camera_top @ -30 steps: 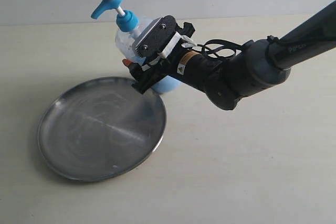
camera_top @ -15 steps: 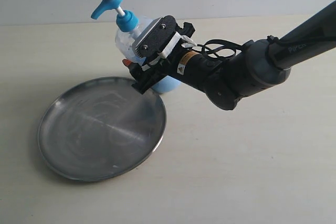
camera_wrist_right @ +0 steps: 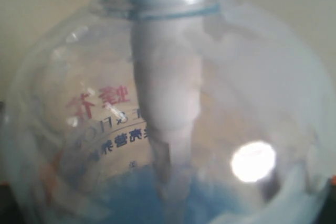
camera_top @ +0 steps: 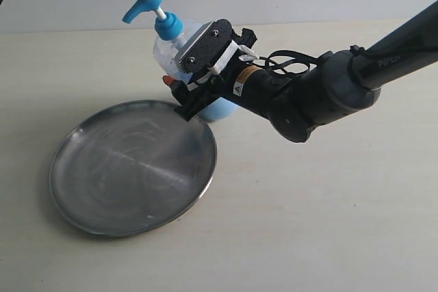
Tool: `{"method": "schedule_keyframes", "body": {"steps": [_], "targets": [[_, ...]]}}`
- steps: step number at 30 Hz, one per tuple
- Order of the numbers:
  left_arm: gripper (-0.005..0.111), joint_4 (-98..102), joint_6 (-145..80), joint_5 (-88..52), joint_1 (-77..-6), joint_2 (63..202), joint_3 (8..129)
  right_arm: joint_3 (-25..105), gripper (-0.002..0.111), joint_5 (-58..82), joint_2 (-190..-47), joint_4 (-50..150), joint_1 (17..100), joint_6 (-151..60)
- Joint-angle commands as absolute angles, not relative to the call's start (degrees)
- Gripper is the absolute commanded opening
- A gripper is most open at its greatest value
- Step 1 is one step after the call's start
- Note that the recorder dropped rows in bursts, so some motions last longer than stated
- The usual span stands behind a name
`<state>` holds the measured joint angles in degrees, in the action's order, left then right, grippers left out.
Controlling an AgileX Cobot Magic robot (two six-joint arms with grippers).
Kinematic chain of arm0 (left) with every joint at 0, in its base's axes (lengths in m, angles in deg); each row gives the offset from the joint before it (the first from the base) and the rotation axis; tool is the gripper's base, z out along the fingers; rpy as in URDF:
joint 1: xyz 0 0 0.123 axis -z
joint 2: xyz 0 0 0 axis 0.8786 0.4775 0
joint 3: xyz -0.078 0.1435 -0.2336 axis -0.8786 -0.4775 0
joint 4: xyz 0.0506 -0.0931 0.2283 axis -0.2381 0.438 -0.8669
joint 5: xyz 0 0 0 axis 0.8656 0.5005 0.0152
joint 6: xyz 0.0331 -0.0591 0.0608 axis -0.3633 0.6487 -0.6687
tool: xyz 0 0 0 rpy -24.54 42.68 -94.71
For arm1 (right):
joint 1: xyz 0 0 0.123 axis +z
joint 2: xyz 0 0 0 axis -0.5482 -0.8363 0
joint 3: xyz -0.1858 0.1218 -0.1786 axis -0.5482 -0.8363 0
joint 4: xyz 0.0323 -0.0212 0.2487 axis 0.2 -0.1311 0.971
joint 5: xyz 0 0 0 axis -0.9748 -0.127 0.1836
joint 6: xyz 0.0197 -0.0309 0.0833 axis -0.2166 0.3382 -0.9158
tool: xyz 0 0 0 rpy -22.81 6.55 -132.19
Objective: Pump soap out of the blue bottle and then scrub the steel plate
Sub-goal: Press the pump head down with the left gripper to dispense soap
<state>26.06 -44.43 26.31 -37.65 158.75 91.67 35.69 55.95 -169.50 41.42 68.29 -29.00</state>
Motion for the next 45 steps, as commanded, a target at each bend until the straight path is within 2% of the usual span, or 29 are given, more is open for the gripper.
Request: {"method": "schedule_keyframes", "body": {"steps": [1,45], "targets": [[0.000,25.97,-43.99,28.76,-37.41,160.58,90.96,36.29,0.000,58.52,-168.48,39.40,68.62,-29.28],[0.000,26.51,-43.99,31.14,-37.41,163.53,90.86,36.29,0.000,57.88,-168.48,37.73,68.62,-30.47]]}}
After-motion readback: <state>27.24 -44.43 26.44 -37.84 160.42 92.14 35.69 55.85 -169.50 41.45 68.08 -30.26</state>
